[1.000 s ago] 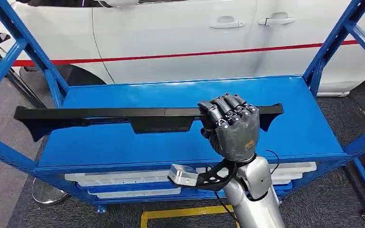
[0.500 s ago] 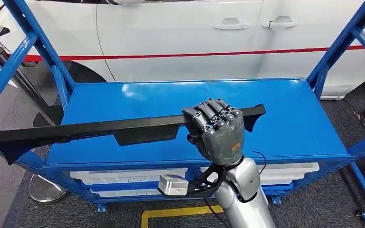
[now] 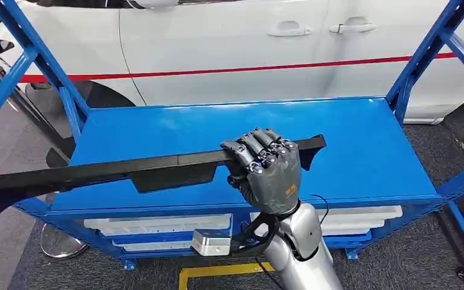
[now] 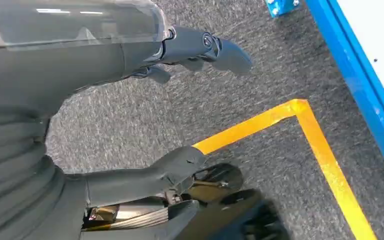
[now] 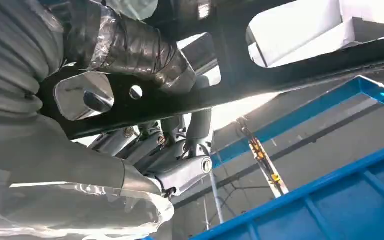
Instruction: Take the parts from the cabinet and place them on the table.
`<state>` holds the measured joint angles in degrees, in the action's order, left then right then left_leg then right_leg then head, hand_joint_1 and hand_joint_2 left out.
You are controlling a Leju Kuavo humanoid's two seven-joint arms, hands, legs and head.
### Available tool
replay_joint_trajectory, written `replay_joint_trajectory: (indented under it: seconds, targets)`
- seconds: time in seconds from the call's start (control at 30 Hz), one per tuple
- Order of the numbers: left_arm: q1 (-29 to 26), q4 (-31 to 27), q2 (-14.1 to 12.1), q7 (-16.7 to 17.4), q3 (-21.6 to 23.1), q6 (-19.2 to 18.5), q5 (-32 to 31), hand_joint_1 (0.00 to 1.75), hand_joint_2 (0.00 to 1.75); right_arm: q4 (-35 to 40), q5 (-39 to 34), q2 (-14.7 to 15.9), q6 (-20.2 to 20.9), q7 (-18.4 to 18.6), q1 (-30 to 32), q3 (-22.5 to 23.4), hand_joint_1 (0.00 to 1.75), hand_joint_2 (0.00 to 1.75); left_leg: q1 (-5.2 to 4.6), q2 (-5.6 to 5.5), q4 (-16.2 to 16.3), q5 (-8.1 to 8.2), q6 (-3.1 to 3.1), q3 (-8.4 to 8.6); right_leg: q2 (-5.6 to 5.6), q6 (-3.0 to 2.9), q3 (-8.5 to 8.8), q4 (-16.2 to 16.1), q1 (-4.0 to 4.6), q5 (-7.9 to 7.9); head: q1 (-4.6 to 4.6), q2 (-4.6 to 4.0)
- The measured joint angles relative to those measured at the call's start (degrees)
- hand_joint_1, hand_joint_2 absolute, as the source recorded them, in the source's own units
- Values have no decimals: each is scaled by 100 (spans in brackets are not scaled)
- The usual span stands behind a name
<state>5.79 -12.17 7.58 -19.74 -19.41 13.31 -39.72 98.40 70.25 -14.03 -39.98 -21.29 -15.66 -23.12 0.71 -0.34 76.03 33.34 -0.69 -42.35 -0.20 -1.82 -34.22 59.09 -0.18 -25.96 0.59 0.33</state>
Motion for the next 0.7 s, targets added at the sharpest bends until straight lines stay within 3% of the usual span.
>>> replay_joint_trajectory:
  seconds: [0.03, 0.07, 0.13, 0.17, 0.3, 0.33, 0.37, 0.4, 0.47, 0.5, 0.53, 0.57, 0.63, 0.67, 0.7]
  targets:
    - [-10, 0, 2, 0, -7, 2, 0, 0, 175, -13, 0, 2, 0, 2, 2, -7, 175, 175, 5, 0, -45, -96, -5, 16, 2, 1, 2, 1, 0, 0, 0, 0]
    - [-11, 0, 2, 0, -11, 4, -2, 0, 175, -20, 0, 0, 0, 5, 2, -11, 175, 175, 9, 0, -334, -295, -5, 156, 7, 4, 5, 4, -2, -2, 0, 0]
    - [-6, 0, 2, 4, -20, 9, 0, 0, 175, -20, -2, -2, 0, 11, -1, -13, 175, 175, 12, 3, -1329, -781, 16, 662, 11, 27, 26, 11, -6, -18, 0, 0]
    - [0, 0, 2, 11, -22, 9, 0, 0, 175, -20, -4, -6, 0, 11, -4, -20, 175, 175, 3, 3, -1676, -773, 41, 810, 11, 50, 22, 21, 10, -30, 0, 0]
    - [-8, 0, 4, 116, -46, -7, 15, 0, 175, -22, -142, -11, 0, 28, -13, -66, 175, 175, -59, -9, -1711, -817, 177, 825, 14, 174, 11, 17, 1, 11, 0, 0]
    - [-7, 0, 4, 153, -59, -7, 15, 0, 175, -22, -195, -11, 0, 29, -19, -77, 175, 175, -3, -1, -1777, -860, 235, 838, 18, 203, -6, 50, 11, -40, -2, 0]
    - [0, 0, 9, 199, -66, -6, 9, 0, 175, -20, -256, -13, 0, 29, -25, -94, 175, 175, -19, 8, -1794, -889, 256, 837, 21, 223, -47, 164, -13, -172, 0, 0]
    - [9, 0, 9, 236, -70, -2, -6, 0, 175, -20, -297, -13, 0, 24, -41, -107, 175, 175, -20, 11, -1794, -903, 280, 823, 20, 232, -165, 461, -9, -413, -2, 0]
    - [23, 0, 17, 293, -74, 0, -59, 0, 175, -20, -339, -15, 0, -9, -48, -109, 175, 175, -33, 14, -1789, -925, 313, 783, 21, 258, -535, 1364, -16, -880, 0, 0]
    - [24, 0, 26, 310, -76, 0, -87, 0, 175, -20, -334, -15, 0, -9, -50, -109, 175, 175, -35, 15, -1778, -935, 324, 757, 20, 265, -645, 1642, -18, -960, -7, 0]
    - [25, 0, 33, 334, -76, -2, -114, 0, 175, -18, -332, -20, 0, 0, -55, -109, 175, 175, -35, 15, -1764, -943, 325, 734, 19, 267, -647, 1687, -19, -920, -2, 0]
    - [26, 0, 45, 351, -76, -6, -139, 0, 175, -16, -330, -32, 0, 15, -67, -109, 175, 175, -34, 15, -1747, -953, 321, 711, 19, 265, -532, 1502, -21, -770, -5, 0]
    - [31, 0, 70, 380, -76, -11, -177, 0, 175, 4, -328, -52, 0, 31, -121, -109, 175, 175, -34, 10, -1714, -972, 296, 673, 18, 238, -2, 587, -24, -327, -2, 0]
    - [35, 0, 90, 387, -76, -26, -205, 0, 175, 26, -308, -63, -2, 31, -149, -109, 175, 175, -35, 10, -1688, -981, 280, 660, 18, 216, 221, 189, -21, -249, -4, 0]
    - [38, 0, 94, 398, -76, -39, -243, 0, 175, 52, -304, -85, -2, 31, -161, -109, 175, 175, -79, 4, -1651, -988, 246, 623, 19, 210, 237, 72, 23, -278, -2, 0]
